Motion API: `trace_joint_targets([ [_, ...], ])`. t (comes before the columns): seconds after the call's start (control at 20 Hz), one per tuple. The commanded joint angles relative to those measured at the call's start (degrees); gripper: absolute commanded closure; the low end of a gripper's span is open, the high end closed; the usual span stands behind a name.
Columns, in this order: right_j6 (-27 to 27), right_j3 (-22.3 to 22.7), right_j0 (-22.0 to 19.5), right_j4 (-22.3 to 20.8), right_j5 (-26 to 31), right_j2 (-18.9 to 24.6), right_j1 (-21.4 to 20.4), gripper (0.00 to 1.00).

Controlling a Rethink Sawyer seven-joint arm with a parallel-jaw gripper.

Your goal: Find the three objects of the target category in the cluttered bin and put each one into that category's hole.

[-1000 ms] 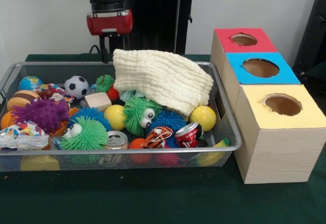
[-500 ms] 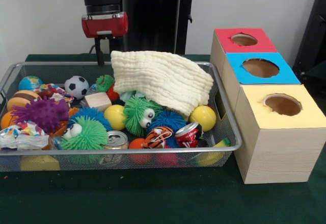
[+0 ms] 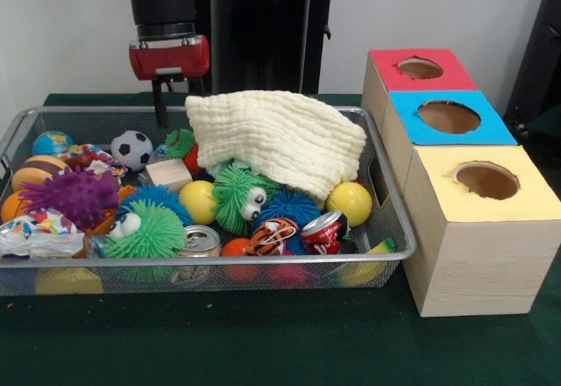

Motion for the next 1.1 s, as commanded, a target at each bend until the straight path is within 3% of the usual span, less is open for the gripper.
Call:
trace_joint_targets([
  [0.05, -6.14, -8.67, -1.07, -4.43, 6.95, 5.27, 2.93, 0.0],
  [0.75, -7.08, -10.16, -2.63, -6.5, 9.04, 7.68, 3.87, 0.0],
  [1.1, -8.73, -13.31, -3.87, -8.03, 9.86, 9.35, 6.42, 0.0],
])
